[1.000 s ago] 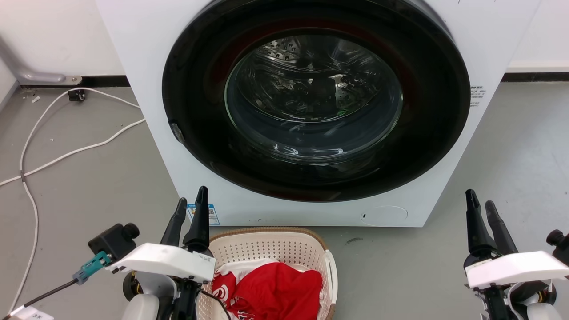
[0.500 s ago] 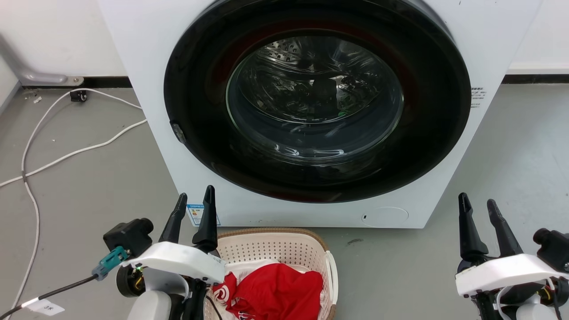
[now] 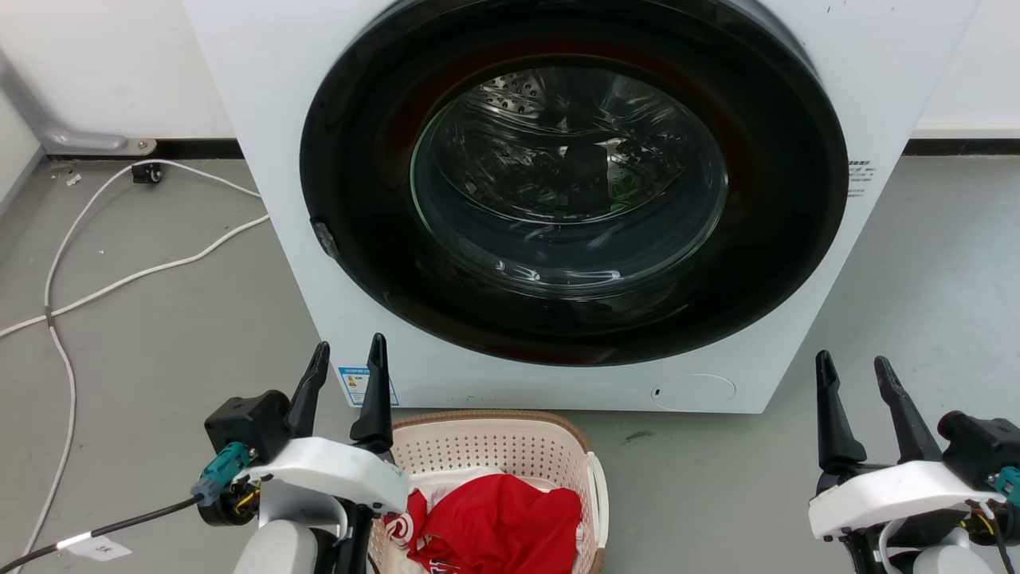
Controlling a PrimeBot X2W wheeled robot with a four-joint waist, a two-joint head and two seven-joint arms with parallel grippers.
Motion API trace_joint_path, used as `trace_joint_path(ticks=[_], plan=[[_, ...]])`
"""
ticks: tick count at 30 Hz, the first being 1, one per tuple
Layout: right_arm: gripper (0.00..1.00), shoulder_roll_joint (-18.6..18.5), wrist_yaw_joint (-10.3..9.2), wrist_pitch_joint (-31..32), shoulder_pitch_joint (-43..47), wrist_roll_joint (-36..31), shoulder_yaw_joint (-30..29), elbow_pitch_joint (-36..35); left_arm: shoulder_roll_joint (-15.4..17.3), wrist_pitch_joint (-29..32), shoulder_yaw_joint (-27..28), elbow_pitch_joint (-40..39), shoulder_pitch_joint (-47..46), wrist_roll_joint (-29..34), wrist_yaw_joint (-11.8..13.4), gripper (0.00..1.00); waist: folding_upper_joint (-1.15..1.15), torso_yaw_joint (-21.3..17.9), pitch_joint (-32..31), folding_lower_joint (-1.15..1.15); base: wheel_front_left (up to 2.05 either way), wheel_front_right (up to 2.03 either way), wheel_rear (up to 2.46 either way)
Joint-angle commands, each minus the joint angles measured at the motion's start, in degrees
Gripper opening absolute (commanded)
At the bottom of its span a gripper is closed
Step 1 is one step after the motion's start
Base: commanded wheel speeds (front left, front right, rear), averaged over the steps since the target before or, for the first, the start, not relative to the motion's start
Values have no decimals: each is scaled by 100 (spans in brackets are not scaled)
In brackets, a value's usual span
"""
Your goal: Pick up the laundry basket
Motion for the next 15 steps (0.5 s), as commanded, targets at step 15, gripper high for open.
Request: trace_joint_path(ticks=[15], plan=[[100, 15, -1, -266, -116, -1062, 31, 270, 14, -261, -136, 246, -208, 1066, 131, 100, 0, 28, -28, 0, 0, 0, 0]])
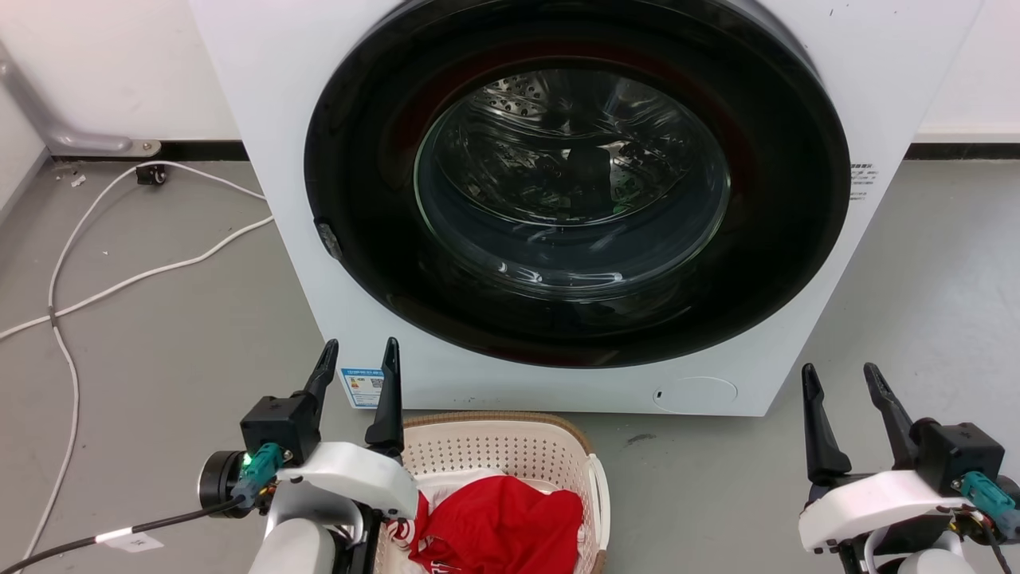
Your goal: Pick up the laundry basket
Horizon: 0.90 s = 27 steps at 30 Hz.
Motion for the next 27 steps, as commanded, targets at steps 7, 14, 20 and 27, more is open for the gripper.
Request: trace_joint_path(ticks=[7, 14, 20, 27], plan=[[100, 14, -2, -121, -112, -406, -20, 83, 10, -124, -75, 102, -148, 391, 55, 100, 0, 9, -17, 0, 0, 0, 0], [100, 17, -2, -193, -111, -661, -24, 160, 8, -201, -117, 207, -182, 689, 100, 100, 0, 12, -21, 0, 0, 0, 0], [100, 19, -2, -254, -133, -892, -35, 187, 4, -261, -149, 244, -174, 921, 147, 100, 0, 18, -18, 0, 0, 0, 0], [100, 20, -2, -327, -160, -1094, -70, 175, 2, -327, -148, 217, -75, 1127, 235, 100, 0, 33, -10, 0, 0, 0, 0]])
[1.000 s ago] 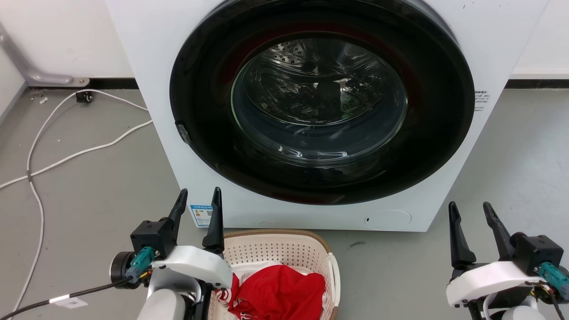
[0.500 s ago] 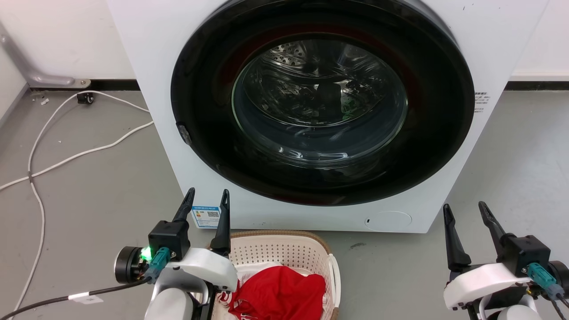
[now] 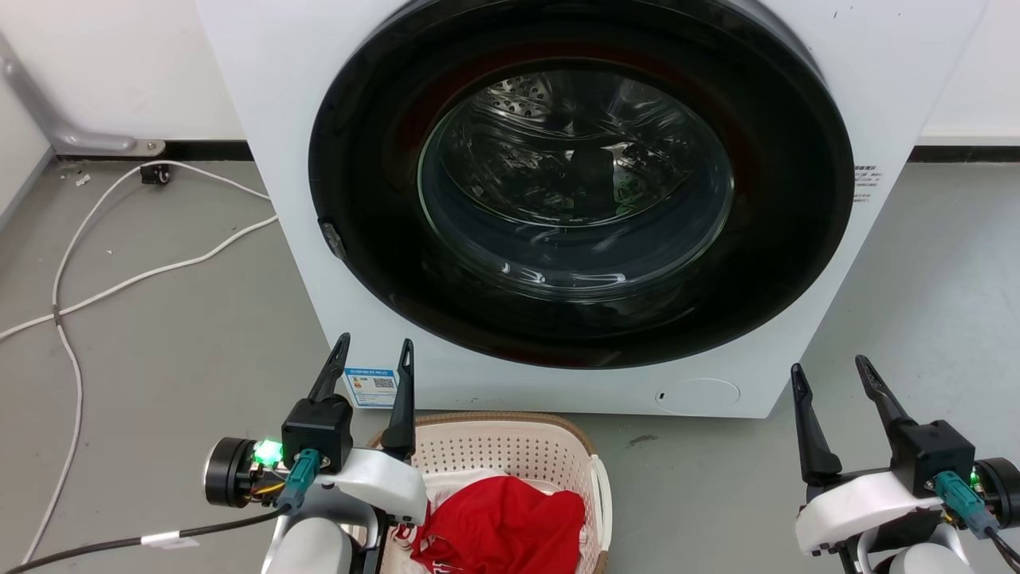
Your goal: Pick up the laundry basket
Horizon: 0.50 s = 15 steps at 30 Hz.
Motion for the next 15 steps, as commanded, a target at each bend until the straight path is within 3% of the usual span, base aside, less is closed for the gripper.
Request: trace_joint_path(ticks=[1, 15], plan=[[100, 19, -2, -46, -57, -97, -9, -14, 2, -43, -15, -19, 39, 107, 37, 100, 0, 3, 4, 0, 0, 0, 0], [100, 20, -2, -20, -103, 148, -63, -43, 0, -46, -14, -43, 167, -121, 109, 100, 0, 22, 18, 0, 0, 0, 0]])
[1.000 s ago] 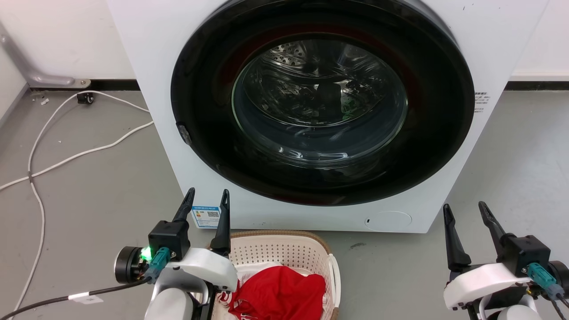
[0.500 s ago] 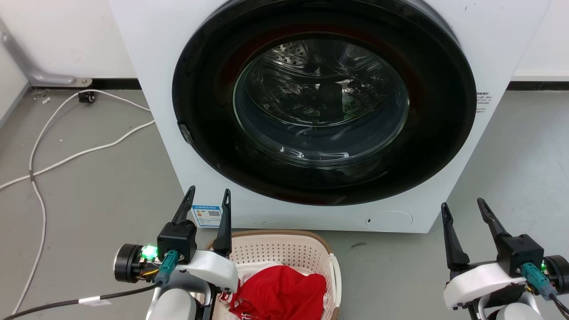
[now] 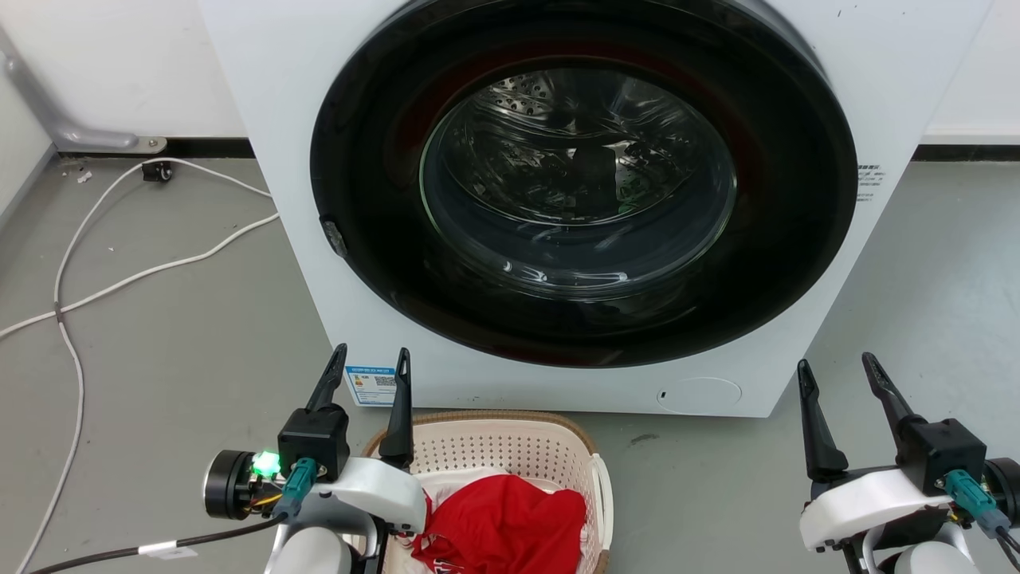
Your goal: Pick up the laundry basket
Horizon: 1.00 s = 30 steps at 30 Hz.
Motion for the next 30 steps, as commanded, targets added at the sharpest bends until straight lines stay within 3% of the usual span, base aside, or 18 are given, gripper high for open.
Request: trace_joint_path(ticks=[1, 23, 30], plan=[[100, 20, -2, 9, -88, 53, -6, -22, 1, -29, -12, -22, 55, -37, 24, 100, 0, 1, -2, 0, 0, 0, 0], [100, 20, -2, 81, -82, 174, 45, -1, 0, -29, 29, -43, -39, 59, 13, 100, 0, 39, 66, 0, 0, 0, 0], [100, 20, -2, 316, -325, 382, 216, 80, 0, -23, 159, 171, -372, 97, -72, 100, 0, 15, 526, 0, 0, 0, 0]])
